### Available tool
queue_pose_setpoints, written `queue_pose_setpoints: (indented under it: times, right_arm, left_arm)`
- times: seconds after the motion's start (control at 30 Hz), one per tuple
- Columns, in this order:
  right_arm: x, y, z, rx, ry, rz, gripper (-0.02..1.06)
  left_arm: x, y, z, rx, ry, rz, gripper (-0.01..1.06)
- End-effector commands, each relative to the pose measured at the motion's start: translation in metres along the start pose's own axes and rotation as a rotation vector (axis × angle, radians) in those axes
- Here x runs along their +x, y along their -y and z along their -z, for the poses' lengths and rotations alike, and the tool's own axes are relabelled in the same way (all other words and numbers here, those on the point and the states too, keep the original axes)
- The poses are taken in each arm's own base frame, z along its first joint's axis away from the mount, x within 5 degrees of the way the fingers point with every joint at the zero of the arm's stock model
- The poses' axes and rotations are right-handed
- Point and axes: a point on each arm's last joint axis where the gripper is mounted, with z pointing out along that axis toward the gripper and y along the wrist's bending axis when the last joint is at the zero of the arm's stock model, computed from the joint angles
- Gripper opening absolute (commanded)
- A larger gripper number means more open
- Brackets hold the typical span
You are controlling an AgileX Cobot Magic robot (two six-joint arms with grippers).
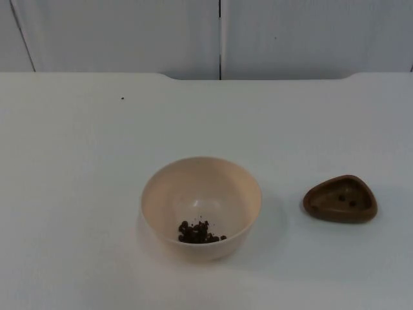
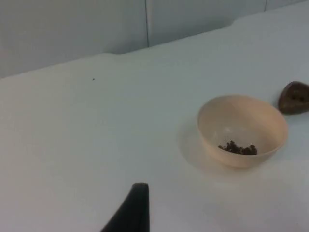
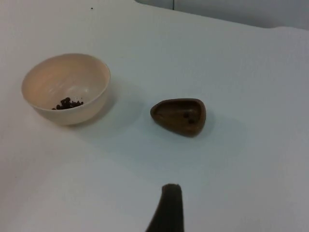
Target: Pick up the bowl with the left hand and pour the coffee beans from the cup into the bowl with the right hand.
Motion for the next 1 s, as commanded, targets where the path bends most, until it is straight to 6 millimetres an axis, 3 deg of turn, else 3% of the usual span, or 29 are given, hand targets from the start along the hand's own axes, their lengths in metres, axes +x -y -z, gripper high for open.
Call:
queue_pose_setpoints:
  times: [0.0,0.23,0.97]
  right_arm:
    - [0.0,0.0,0.001,0.003,0.006,0.01,0.69]
    - [0.0,0.0,0.001,0.003,0.006,0.01,0.69]
    - [0.0,0.0,0.001,0.003,0.006,0.01,0.69]
  left_arm:
    - [0.002,-0.002,-0.001,-0.023,-0.005,0.001,1.0]
    - [0.016,-0.003,-0.016,-0.04,-0.077,0.07,1.0]
    - [0.015,0.002,-0.015,0.015,-0.075,0.021,1.0]
